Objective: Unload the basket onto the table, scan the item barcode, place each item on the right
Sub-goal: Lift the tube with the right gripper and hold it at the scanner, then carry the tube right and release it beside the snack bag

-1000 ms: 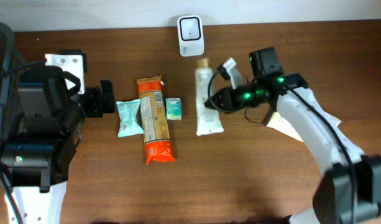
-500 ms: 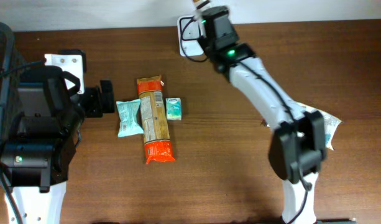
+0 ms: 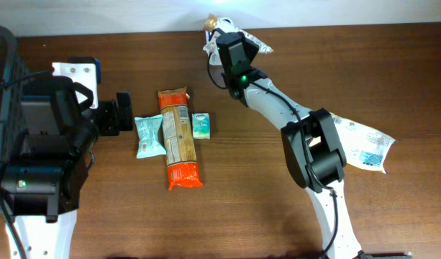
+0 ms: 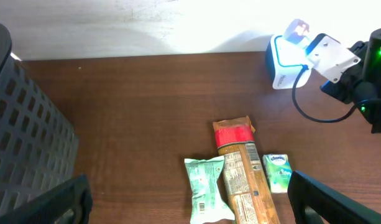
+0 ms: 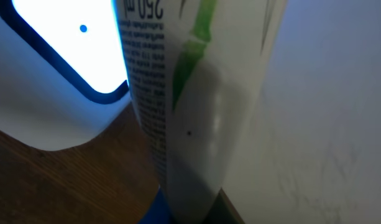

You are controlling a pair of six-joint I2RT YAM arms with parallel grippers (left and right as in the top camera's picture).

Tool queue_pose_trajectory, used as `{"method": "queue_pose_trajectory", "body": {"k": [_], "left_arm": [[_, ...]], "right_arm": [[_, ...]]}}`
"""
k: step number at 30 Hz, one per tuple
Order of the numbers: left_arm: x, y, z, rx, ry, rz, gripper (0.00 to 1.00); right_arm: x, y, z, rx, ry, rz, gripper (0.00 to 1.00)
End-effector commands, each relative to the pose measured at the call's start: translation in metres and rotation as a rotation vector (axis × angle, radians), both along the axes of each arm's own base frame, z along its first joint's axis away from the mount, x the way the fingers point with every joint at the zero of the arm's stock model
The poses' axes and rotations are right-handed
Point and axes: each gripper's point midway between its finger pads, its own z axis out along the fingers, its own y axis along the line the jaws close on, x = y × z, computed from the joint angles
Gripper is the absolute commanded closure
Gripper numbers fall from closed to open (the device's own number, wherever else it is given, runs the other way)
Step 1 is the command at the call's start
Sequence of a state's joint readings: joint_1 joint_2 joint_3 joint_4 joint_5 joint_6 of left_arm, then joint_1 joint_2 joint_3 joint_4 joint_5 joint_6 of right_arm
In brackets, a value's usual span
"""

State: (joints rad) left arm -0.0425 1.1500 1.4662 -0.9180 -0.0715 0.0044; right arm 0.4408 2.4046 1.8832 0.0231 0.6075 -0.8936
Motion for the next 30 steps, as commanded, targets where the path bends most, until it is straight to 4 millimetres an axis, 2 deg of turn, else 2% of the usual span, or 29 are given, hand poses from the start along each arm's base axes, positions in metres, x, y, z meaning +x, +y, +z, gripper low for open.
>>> {"method": "queue_pose_trajectory", "body": {"k": [1,4,6,8,10,11,12,13,14,16,17,18,20,21,24,27,29,30], "left_arm": [[-0.001,0.002,0.005,0.016,-0.013,0.000,0.01],[-0.001,0.002,0.005,0.016,-0.013,0.000,0.01],[-0.001,0.002,0.005,0.016,-0.013,-0.001,0.01],[-0.001,0.002,0.005,0.016,-0.013,-0.001,0.01],[-0.001,0.002,0.005,0.016,-0.013,0.000,0.01],[-0.001,0.002,0.005,0.016,-0.013,-0.001,0.01],[-0.001,0.002,0.005,0.016,-0.013,-0.001,0.01],[-0.001,0.002,0.005,0.016,-0.013,0.000,0.01],[-0.001,0.002,0.005,0.016,-0.013,0.000,0.01],[-0.001,0.002,0.005,0.016,-0.013,0.000,0.01],[-0.001,0.002,0.005,0.016,-0.013,-0.001,0.01],[-0.001,0.002,0.005,0.016,-0.013,0.000,0.01],[-0.001,0.002,0.005,0.016,-0.013,0.000,0.01],[-0.001,0.002,0.005,0.016,-0.013,-0.001,0.01],[-0.001,0.002,0.005,0.016,-0.013,-0.001,0.01],[-0.001,0.002,0.005,0.016,-0.013,-0.001,0.01],[-0.001,0.002,0.005,0.016,-0.013,-0.001,0.01],[-0.001,0.002,0.005,0.016,-0.013,0.000,0.01]], "right_arm": [[0.003,-0.009,0.026,0.049,-0.052,-0.056,0.96],[0.003,-0.010,0.024,0.056,-0.046,-0.061,0.96],[0.001,-0.003,0.026,0.058,-0.049,-0.050,0.96],[-0.001,-0.002,0.043,0.152,-0.086,-0.080,0.96],[-0.012,0.003,0.075,0.274,-0.085,-0.065,0.96],[-0.027,0.005,0.101,0.391,-0.069,-0.063,0.96],[-0.041,0.008,0.115,0.493,-0.028,-0.062,0.96],[-0.071,0.012,0.131,0.668,0.075,-0.065,0.96],[-0.095,0.013,0.139,0.787,0.171,-0.078,0.96],[-0.144,-0.005,0.138,0.946,0.359,-0.213,0.96],[-0.165,-0.014,0.131,0.985,0.450,-0.276,0.96],[-0.189,-0.027,0.115,0.996,0.571,-0.362,0.96],[-0.232,-0.065,0.074,0.958,0.765,-0.620,0.96],[-0.252,-0.079,0.041,0.924,0.872,-0.716,0.96],[-0.274,-0.098,-0.007,0.889,0.948,-0.817,0.96],[-0.291,-0.137,-0.062,0.922,0.953,-0.966,0.96],[-0.307,-0.168,-0.086,0.949,0.958,-1.067,0.96],[-0.309,-0.179,-0.089,0.963,0.950,-1.094,0.96]]}}
